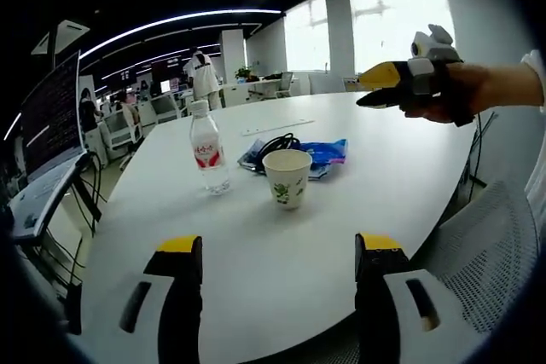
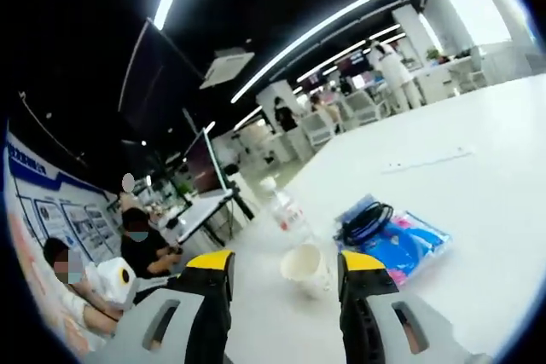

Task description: Arrange the tabletop items into an orderly group along one side of the table until the central work area is clear of visible clutter.

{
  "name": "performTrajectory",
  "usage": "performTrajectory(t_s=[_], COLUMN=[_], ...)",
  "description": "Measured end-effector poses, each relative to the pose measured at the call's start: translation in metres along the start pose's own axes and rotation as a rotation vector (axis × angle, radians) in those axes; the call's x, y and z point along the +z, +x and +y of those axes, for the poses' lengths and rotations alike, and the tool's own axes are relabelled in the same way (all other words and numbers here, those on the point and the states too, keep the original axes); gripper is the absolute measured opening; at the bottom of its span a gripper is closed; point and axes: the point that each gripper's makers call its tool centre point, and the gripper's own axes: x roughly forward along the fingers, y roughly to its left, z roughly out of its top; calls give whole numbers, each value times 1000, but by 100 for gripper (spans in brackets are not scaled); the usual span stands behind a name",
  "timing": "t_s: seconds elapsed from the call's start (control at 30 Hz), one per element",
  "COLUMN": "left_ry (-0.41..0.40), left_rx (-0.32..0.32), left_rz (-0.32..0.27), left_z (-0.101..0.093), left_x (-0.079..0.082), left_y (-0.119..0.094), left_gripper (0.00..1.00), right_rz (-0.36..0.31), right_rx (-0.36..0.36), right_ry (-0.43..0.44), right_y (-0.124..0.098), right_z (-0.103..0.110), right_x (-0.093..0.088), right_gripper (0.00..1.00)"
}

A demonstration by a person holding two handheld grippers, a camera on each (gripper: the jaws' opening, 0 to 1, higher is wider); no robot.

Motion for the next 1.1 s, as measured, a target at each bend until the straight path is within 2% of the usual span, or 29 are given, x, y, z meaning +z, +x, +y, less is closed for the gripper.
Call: performTrajectory(t_s=[0.33, 0.43, 0.57, 0.8, 0.97, 1.1], left_ry=[-5, -10, -16, -17, -21, -20], left_rx=[-8, -14, -20, -36, -49, -60], left_rz=[7, 10, 14, 21, 27, 34], left_z=[-1, -2, -3, -5, -7, -10], left_x=[-1, -1, -2, -4, -5, -6], left_y=[0, 1, 1, 1, 2, 2], left_gripper=[73, 73, 73, 72, 72, 71], right_rz=[35, 74, 157, 167, 176, 163], right_rx=[-37, -85, -148, -208, -247, -275], right_ry=[-22, -49, -112, -35, 8, 34], right_y=[-6, -14, -30, -58, -68, -72], right_z=[-6, -15, -26, -32, -34, -35], right_x=[-12, -21, -41, -63, -75, -78], right_gripper=[49, 49, 49, 48, 47, 46])
